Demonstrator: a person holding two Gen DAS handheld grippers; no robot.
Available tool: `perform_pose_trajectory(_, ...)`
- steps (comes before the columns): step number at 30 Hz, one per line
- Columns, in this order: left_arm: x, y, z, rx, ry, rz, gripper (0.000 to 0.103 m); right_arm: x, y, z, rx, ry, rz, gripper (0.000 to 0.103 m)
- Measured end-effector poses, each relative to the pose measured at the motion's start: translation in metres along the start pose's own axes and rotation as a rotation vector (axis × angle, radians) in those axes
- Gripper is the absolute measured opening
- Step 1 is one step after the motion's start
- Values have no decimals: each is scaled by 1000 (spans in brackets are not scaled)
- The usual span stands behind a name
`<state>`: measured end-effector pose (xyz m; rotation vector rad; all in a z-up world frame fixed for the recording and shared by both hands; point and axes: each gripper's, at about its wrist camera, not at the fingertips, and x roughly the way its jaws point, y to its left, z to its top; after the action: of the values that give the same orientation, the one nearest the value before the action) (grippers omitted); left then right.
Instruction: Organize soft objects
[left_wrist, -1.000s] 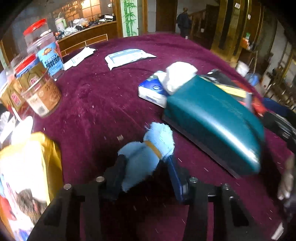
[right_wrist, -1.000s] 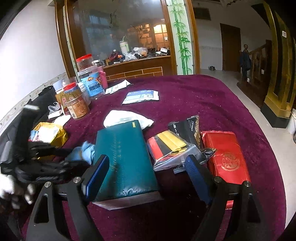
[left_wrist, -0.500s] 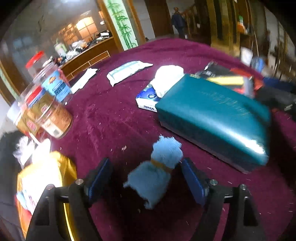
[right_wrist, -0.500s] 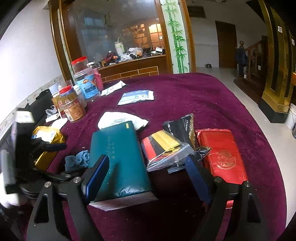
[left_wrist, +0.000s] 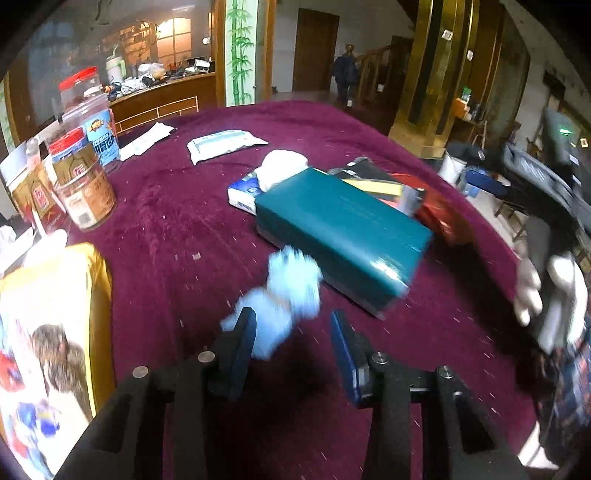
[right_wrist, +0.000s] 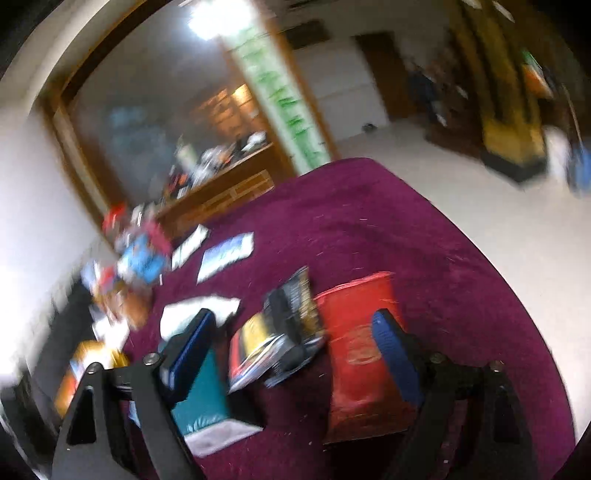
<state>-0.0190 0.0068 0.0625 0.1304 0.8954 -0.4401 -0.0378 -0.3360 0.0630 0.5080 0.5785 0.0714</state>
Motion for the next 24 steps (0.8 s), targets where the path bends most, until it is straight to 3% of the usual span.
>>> perform_pose_trajectory(3, -16, -8, -15, -4, -8, -31, 44, 1, -35, 4, 164, 20, 34, 89)
perform_pose_trajectory(7, -11, -17, -24, 19, 20, -24, 47, 10, -43, 2, 210, 57, 50, 89)
perform_pose_trajectory(8, -8, -19, -24, 28, 22, 1, 50, 12, -40, 1, 197, 65, 46, 89)
perform_pose_trajectory(10, -4, -21, -22, 42, 7, 41, 79, 15, -33, 0, 162, 76, 31, 89)
perform_pose_trajectory(12, -3, -20, -16, 46, -18, 52, 94, 16, -31, -1, 147, 77, 19, 89)
perform_pose_trajectory(15, 8, -24, -2, 144, -57, 128, 98, 18, -35, -1, 150, 82, 5, 89)
perform_pose_trajectory(18, 42, -28, 9, 248, -1, 222, 99, 15, -46, 2, 182, 73, -15, 89)
perform_pose_trajectory(20, 66, -30, 9, 281, 56, 273, 74, 11, -60, 5, 231, 47, -34, 89)
perform_pose_trajectory(21, 64, -27, 11, 245, 16, 239, 49, 9, -66, 6, 256, 42, -40, 89)
perform_pose_trajectory(23, 63, -18, 11, 138, 62, 118, 43, 11, -77, 5, 308, 47, -42, 89)
perform_pose_trajectory(24, 59, -15, 10, 102, 65, 100, 41, 12, -79, 4, 319, 55, -40, 89)
